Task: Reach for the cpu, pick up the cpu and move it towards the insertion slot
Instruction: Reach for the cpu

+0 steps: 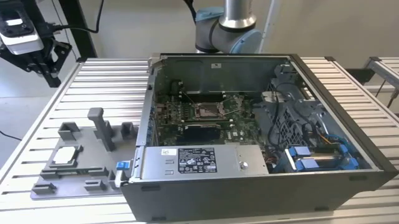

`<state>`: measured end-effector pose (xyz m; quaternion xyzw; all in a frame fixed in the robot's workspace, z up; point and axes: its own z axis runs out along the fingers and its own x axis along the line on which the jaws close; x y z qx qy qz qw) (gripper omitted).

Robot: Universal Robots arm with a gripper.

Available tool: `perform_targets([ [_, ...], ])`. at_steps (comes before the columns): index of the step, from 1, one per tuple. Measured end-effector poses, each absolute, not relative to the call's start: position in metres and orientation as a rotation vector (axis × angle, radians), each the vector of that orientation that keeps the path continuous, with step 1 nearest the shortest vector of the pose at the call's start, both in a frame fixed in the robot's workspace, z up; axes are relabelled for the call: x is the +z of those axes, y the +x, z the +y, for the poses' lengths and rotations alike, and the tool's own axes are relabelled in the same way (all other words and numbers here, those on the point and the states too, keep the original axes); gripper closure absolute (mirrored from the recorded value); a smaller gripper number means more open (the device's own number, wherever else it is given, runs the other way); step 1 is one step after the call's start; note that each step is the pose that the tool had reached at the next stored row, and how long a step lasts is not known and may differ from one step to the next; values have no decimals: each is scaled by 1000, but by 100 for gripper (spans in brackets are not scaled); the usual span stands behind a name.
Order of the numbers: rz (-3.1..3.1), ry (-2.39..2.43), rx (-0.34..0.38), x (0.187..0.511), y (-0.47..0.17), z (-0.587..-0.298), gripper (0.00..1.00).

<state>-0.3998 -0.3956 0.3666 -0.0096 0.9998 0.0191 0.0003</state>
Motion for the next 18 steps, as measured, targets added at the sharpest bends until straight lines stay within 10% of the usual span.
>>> perform_targets([
  [18,3140,-30,60,367,-405,-418,100],
])
